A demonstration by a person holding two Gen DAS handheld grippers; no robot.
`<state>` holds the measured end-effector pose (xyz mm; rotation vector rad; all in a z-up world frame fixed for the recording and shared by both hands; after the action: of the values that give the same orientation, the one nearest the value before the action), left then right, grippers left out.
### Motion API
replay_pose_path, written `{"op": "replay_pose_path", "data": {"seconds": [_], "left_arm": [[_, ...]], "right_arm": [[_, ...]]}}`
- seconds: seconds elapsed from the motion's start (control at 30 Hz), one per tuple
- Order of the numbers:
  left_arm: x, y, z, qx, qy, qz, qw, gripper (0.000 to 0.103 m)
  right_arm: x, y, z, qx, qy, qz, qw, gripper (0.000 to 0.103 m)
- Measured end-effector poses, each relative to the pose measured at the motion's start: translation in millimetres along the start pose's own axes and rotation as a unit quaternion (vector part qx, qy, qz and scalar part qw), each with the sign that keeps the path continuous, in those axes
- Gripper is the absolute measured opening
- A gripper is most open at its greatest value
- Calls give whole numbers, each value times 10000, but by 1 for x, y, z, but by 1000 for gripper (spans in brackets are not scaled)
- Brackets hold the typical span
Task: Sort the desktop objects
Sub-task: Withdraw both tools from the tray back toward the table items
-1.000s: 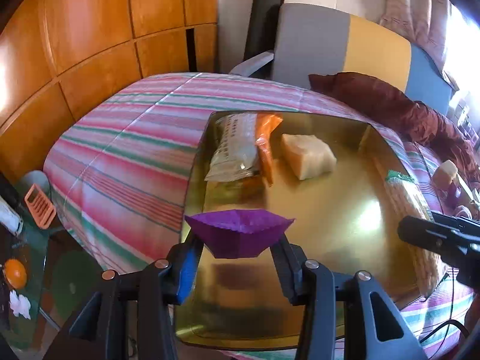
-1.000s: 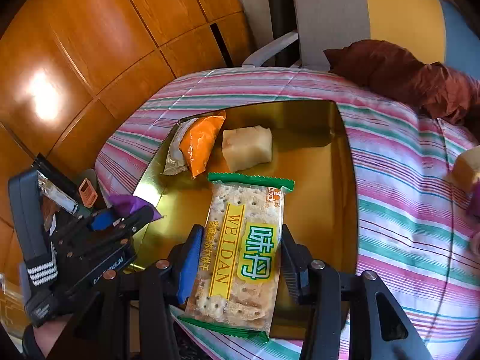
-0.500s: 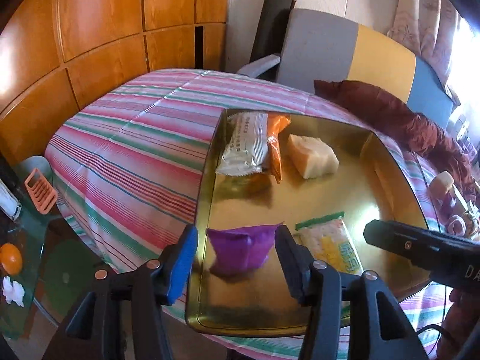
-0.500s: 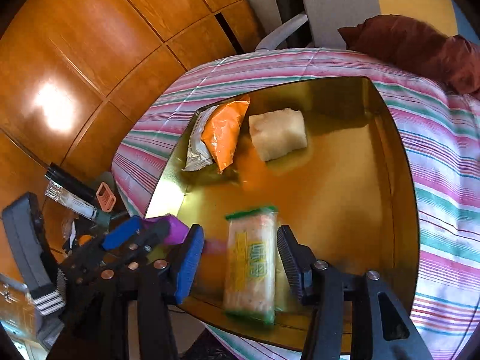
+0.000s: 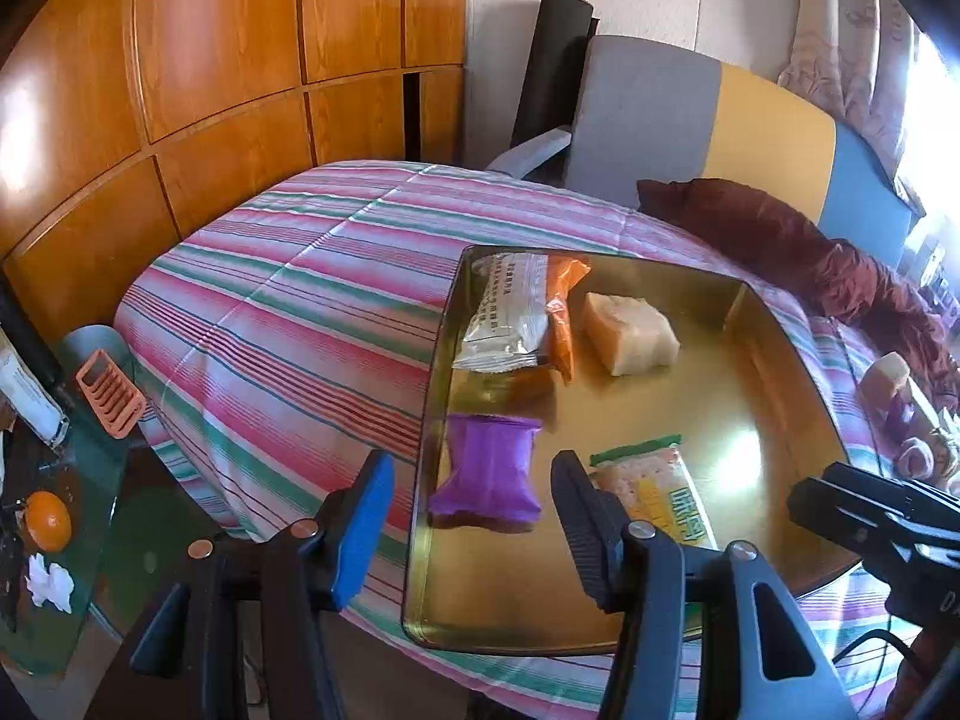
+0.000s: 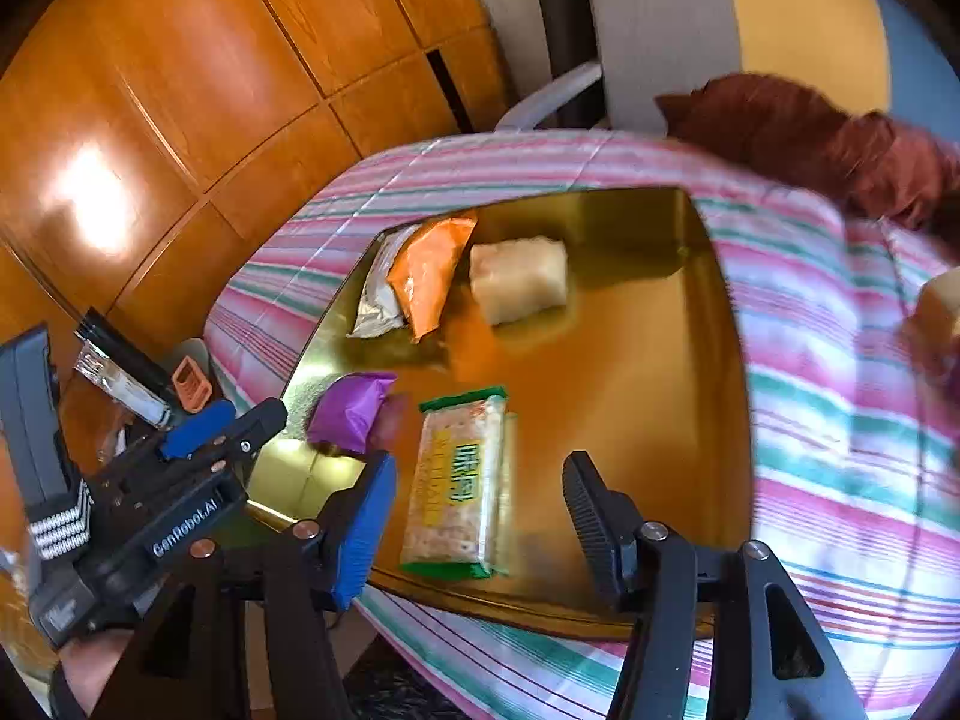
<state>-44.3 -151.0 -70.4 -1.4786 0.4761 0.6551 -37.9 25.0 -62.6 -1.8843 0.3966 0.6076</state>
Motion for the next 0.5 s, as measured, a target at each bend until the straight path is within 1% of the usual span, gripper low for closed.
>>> {"op": "replay_pose_path", "data": {"seconds": [0.1,0.17,0.23,0.3,0.37,0.5], "left_arm": [[-4,-4,10,124,48,33,9999,55],[-10,-8,22,240,142,137,9995,55],[-13,-11,36,378,249,187,9988,55],[-14,-13,48,524,326,219,9979,56],[-13,-12,61,667,434,163,9967,56],[-11,-11,84,912,636,111,9937,56]], "right_arm": [[2,-15,4,303,-148,209,9992,66],[5,-32,8,517,-258,445,9973,75],[8,-45,14,721,-348,609,9949,80],[12,-55,22,926,-394,694,9925,81],[17,-63,34,1109,-367,706,9906,81],[30,-77,62,1480,-198,722,9861,81]]}}
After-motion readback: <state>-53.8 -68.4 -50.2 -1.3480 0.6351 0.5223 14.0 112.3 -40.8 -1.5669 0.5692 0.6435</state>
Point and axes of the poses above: each gripper's, at about its wrist camera, not at the fingertips, and y roughly the way its jaws point, z to its right, x to its underside, the point moved 5 cm from there along y, roughly the way its jaws point, and after that the axes turned 1 degree about -y, right-handed, at the moved point
